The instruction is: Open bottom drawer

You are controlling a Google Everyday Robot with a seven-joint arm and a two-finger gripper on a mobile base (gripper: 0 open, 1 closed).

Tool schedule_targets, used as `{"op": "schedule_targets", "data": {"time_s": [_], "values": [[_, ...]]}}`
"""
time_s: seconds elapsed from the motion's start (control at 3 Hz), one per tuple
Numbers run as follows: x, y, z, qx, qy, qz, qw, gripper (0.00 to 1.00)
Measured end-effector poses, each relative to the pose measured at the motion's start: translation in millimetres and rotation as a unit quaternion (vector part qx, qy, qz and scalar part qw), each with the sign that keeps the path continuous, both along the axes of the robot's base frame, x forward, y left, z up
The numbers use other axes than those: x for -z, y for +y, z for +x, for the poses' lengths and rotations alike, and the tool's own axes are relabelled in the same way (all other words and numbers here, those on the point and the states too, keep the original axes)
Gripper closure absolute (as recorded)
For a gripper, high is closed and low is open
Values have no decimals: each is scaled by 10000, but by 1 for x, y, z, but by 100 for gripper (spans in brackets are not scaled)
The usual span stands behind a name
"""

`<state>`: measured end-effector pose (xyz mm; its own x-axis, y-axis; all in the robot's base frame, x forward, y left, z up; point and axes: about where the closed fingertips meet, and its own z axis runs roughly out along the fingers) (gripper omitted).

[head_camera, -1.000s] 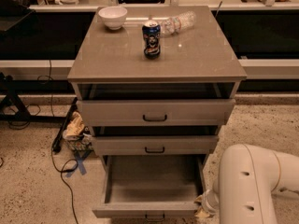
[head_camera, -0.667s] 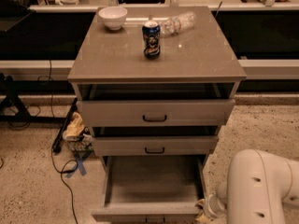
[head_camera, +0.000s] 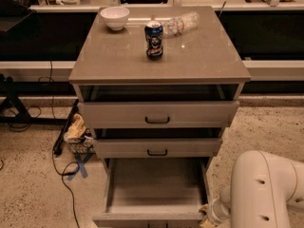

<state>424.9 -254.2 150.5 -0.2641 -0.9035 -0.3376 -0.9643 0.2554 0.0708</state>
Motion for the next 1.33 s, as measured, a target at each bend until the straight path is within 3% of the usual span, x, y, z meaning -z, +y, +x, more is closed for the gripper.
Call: {"op": "schedule_targets", "data": {"time_s": [1.0,1.33], "values": [[2,2,-3,-9,27,16,10000,3],[2,2,-3,-9,27,16,10000,0]]}}
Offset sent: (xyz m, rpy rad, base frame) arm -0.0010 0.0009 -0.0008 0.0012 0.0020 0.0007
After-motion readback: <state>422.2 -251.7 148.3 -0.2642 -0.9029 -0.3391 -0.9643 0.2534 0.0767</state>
